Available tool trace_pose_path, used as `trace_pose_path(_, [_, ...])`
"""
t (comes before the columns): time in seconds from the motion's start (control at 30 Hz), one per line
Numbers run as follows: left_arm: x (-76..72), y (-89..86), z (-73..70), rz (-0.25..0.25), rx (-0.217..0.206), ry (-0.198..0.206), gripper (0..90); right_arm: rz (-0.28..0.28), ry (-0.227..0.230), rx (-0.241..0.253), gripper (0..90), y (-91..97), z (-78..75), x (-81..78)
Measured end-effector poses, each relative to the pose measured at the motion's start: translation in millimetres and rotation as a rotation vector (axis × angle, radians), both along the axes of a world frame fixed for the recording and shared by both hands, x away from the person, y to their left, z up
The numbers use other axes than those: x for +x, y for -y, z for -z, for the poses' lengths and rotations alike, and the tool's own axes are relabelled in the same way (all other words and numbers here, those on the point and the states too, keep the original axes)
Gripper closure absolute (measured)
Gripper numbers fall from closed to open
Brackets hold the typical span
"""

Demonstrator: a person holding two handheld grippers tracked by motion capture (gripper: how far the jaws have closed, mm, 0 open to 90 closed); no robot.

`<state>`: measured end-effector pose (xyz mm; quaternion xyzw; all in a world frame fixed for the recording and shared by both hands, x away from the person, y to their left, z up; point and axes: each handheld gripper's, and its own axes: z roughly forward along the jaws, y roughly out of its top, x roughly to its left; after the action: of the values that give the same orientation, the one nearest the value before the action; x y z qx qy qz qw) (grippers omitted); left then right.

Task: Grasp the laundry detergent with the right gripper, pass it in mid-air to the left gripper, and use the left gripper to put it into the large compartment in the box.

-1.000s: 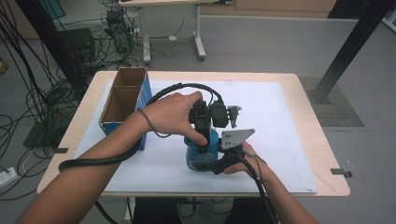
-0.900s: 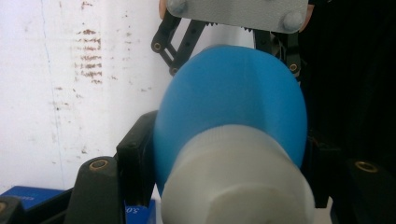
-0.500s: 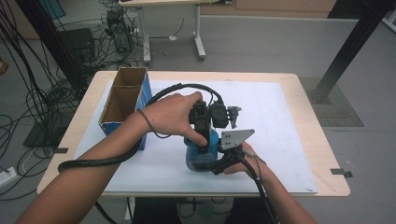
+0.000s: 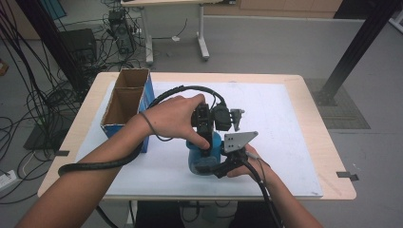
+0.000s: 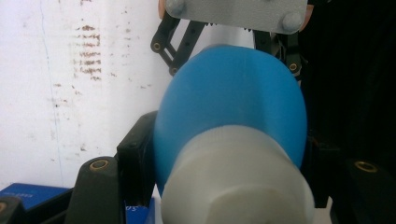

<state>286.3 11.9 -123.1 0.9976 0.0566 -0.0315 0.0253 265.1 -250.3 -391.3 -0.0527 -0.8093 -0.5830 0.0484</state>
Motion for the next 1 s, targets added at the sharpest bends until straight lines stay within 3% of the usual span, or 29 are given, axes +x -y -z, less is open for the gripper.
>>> trace_pose_path(0.4, [-2.2, 1.7, -2.5, -0.002, -0.001, 0.009, 36.8, -0.003, 0.0, 0.007, 39.9, 2.2, 0.7, 1.0])
trace_pose_path(0.67, [-6.5, 6.8, -9.1, 0.003, 0.011, 0.025, 37.1, 0.014, 0.004, 0.054, 38.7, 5.7, 6.1, -1.7])
trace_pose_path(0.9, [-5.8, 7.0, -13.6, -0.002, 0.013, 0.027, 37.2, 0.055, -0.036, 0.079, 25.0, 13.9, 8.9, -5.2])
trace_pose_path(1.0, [-5.8, 7.7, -13.7, -0.003, 0.014, 0.027, 37.2, 0.065, -0.051, 0.086, 23.1, 17.2, 9.6, -6.0])
